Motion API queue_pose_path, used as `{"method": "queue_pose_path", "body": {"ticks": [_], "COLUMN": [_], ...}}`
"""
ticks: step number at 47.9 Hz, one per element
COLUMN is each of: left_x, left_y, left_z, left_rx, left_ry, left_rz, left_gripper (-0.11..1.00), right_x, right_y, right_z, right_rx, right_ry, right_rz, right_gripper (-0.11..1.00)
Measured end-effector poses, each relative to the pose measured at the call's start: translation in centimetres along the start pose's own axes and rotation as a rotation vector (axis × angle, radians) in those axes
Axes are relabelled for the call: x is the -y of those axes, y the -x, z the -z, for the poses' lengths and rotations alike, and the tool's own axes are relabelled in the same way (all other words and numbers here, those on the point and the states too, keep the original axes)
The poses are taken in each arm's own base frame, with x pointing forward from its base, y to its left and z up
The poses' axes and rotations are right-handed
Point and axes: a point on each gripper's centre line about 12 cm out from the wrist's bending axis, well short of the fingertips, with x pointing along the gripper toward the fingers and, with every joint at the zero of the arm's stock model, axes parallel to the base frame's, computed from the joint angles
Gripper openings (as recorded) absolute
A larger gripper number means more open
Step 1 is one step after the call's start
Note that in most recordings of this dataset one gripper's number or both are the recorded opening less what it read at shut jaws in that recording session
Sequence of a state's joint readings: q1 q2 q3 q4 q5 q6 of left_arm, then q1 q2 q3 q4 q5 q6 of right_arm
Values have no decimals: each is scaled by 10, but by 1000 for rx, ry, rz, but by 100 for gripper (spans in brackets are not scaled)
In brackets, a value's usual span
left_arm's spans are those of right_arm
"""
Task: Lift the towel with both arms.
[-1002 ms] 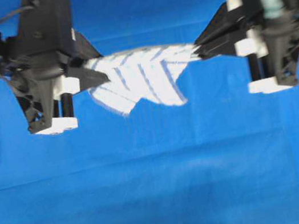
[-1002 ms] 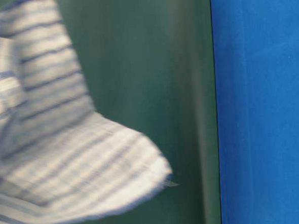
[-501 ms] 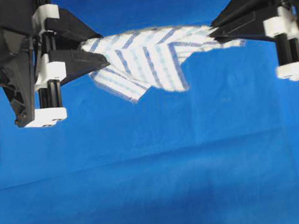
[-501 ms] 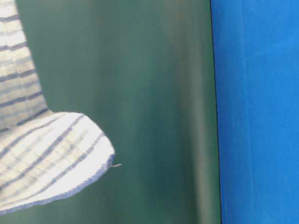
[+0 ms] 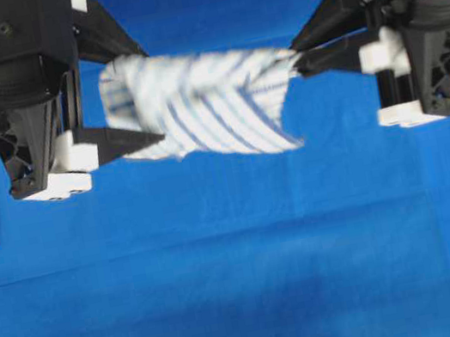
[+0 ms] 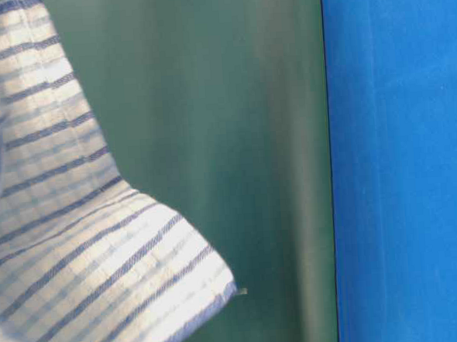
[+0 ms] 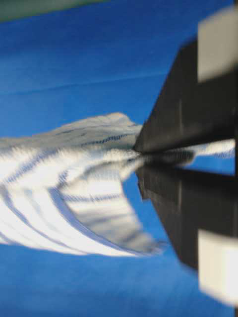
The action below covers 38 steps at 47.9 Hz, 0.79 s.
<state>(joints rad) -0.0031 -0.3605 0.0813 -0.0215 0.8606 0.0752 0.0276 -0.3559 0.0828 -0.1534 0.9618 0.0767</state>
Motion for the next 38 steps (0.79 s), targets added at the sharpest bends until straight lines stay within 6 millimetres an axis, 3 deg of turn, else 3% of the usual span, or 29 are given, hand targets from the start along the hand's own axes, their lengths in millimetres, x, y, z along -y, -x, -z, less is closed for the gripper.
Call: {"method": "queue_pose_path", "body": {"ticks": [4,7,15,21,28,38], "left_x": [0,0,3,9,15,24], "left_y": [0,0,-6,-16,-43,-84], "left_z": [1,2,9,21,52,113], "left_rx": [0,-3,-21,-43,-91,-135], "left_ry": [2,3,0,-8,-15,-19], "left_rz": [0,0,6,22,33,45], "left_gripper": [86,85,85,85,85,85], "right_x": [0,0,0,-2,-10,-24], "right_y": [-2,-1,-1,-12,-46,-91], "right_z": [0,0,0,11,41,88], "right_rx": [-4,-3,-3,-38,-107,-135], "right_ry": [3,3,1,1,-5,-39], "right_rz": [1,1,2,-1,-11,-44], "right_gripper": [62,70,68,68,68,68]}}
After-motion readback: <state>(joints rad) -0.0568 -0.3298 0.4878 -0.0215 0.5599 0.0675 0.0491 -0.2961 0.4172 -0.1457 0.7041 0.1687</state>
